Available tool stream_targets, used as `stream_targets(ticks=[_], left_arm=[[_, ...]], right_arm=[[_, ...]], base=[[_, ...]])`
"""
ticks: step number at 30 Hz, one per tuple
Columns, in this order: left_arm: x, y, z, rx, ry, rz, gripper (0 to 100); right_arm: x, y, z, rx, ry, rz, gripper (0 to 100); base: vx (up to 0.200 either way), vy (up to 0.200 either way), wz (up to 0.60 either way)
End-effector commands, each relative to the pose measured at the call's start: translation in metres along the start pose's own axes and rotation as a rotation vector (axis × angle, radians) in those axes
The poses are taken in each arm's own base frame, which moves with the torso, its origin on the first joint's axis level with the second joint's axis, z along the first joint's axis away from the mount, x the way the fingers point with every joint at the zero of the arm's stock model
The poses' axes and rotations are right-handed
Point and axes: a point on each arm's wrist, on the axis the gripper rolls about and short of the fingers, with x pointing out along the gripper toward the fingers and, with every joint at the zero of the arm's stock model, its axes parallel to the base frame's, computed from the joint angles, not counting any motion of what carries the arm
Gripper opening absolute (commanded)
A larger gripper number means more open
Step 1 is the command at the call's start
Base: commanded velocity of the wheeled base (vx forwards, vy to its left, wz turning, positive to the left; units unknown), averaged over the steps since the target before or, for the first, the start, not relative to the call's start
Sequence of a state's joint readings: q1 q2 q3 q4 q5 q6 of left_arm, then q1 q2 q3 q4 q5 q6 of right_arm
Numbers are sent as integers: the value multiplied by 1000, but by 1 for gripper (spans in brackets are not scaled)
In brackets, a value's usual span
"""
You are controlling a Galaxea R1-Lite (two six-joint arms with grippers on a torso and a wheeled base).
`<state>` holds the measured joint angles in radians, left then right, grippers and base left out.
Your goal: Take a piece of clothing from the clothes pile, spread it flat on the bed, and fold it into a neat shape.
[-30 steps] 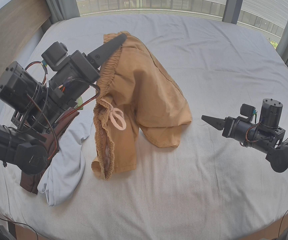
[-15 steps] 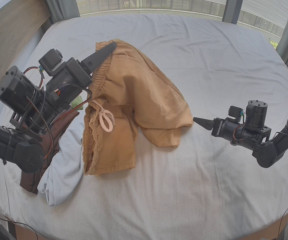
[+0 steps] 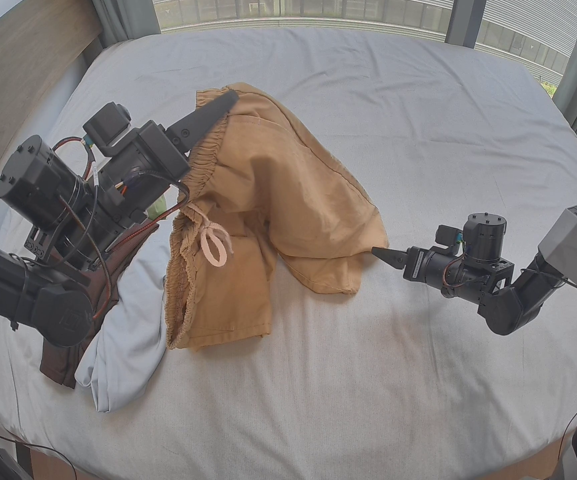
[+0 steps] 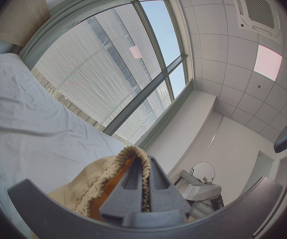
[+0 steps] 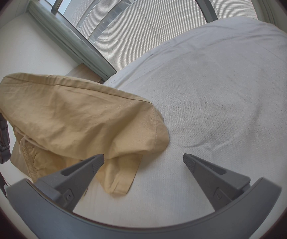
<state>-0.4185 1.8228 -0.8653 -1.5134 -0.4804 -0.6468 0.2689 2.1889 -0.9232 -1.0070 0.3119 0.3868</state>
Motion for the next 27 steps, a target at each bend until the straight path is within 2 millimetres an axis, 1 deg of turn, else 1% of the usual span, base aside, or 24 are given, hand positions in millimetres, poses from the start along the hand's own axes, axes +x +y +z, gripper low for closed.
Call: stream_targets(ticks=[1, 2, 6, 11, 17, 18, 23, 27], left_arm=[[0, -1, 2, 3, -4, -5, 0], [0, -1, 2, 3, -4, -5, 0], [0, -1, 3, 5, -7, -5, 0], [0, -1, 4, 8, -11, -7, 0], [0, -1, 3, 8, -11, -7, 0], [0, -1, 3, 8, -11, -7, 0], [0, 1, 1, 3, -4, -2, 0], [0, 4, -2, 0, 2, 6, 0]], right_arm=[[22, -10, -6, 52, -3, 0, 100], [22, -10, -6, 52, -3, 0, 100], [34, -12, -3, 66, -25, 10, 100], [48, -17, -6, 65, -50, -27, 100], [56, -15, -5, 88, -69, -8, 100], [56, -13, -4, 97, -81, 4, 0], [57, -2, 0, 131, -146, 64, 0], [54, 1, -1, 131, -154, 72, 0]], base=[[0, 0, 0], [0, 0, 0], [0, 0, 0], [0, 0, 0], [0, 0, 0], [0, 0, 0], [0, 0, 0], [0, 0, 0]])
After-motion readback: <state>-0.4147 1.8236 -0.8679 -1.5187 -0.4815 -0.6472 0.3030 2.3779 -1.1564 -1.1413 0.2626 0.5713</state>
